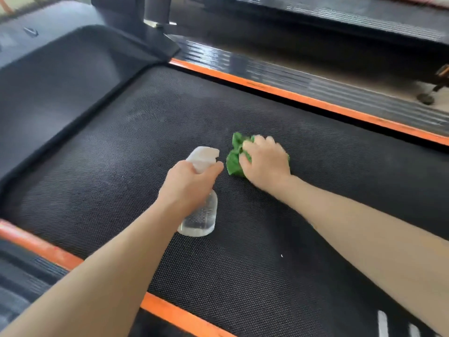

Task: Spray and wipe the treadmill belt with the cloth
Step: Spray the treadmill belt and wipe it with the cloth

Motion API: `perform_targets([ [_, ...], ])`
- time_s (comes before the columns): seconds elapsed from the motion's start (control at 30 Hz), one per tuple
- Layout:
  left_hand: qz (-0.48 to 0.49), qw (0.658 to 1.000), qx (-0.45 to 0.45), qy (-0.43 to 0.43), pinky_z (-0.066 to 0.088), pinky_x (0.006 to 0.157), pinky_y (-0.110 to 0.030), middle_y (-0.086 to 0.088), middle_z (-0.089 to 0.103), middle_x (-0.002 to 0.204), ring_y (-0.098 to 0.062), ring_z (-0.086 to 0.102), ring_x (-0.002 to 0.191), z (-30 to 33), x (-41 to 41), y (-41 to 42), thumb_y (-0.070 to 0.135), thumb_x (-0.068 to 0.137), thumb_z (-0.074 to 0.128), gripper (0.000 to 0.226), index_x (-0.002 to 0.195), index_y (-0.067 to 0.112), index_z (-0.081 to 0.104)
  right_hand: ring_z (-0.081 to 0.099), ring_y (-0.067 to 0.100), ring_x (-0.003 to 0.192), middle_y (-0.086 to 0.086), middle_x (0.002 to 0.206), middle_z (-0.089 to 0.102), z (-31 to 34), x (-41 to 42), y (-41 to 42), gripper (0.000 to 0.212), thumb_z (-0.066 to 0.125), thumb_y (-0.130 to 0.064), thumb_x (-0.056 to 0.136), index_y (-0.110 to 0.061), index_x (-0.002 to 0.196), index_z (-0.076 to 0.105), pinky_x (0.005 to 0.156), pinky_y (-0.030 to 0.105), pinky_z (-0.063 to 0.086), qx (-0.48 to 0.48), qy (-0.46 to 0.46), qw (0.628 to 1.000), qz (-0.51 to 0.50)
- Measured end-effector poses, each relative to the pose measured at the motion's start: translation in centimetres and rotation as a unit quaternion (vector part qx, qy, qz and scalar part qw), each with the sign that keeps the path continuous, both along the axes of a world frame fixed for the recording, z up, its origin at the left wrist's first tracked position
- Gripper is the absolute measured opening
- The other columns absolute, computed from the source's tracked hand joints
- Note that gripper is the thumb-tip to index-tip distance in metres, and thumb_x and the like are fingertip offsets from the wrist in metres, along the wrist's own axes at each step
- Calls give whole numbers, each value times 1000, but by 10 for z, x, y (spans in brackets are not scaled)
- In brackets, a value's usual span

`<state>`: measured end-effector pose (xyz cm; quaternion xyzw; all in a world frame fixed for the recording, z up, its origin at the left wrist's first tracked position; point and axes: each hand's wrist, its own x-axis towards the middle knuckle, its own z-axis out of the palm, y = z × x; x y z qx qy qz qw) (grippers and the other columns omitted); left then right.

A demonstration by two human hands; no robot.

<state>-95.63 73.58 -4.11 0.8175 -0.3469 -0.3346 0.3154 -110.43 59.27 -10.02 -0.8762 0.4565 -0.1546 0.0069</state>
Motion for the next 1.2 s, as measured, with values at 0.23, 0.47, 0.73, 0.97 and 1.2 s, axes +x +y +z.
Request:
perform_targets([
  [0.23, -14, 1000, 7, -10, 58, 91, -42, -1, 75, 81, -24, 72, 87, 6, -7, 1, 76, 74, 57, 64, 77, 15, 77, 36, 16, 70, -5, 77, 45, 4, -102, 110, 21, 54, -33, 91, -18, 77, 58, 62, 31, 35, 13, -4, 981, 194],
  [0.47, -2, 1000, -14, -23, 59, 89, -42, -4, 77, 83, -22, 72, 84, 1, -5, 3, 63, 92, 66, 55, 87, 10, 81, 53, 30, 88, 6, 95, 61, 0, -7, 2, 29, 46, -36, 96, -15, 100, 66, 75, 39, 44, 16, 9, 1000, 19],
  [0.73, 29, 999, -35, -4, 60, 88, -43, -5, 79, 78, -24, 74, 81, 2, -6, 11, 72, 78, 59, 65, 83, 11, 82, 42, 24, 81, 0, 88, 49, 2, 1, 24, 26, 52, -38, 93, -14, 95, 62, 72, 42, 46, 4, -29, 998, 48],
  [0.97, 55, 997, -53, 4, 59, 92, -46, 3, 79, 83, -22, 74, 87, 0, -11, 18, 85, 61, 45, 77, 81, 19, 80, 50, 19, 105, 1, 127, 44, 46, -47, 72, 61, 48, -66, 90, -26, 136, 45, 92, 40, 45, 95, 16, 993, 64],
  [1.2, 75, 995, -59, 17, 59, 94, -46, 6, 80, 86, -21, 75, 89, 3, -17, 26, 83, 64, 50, 70, 89, 23, 78, 52, 7, 84, -14, 89, 53, 66, -104, 139, 19, 65, -45, 86, -31, 92, 53, 77, 30, 48, 222, 44, 974, -4],
])
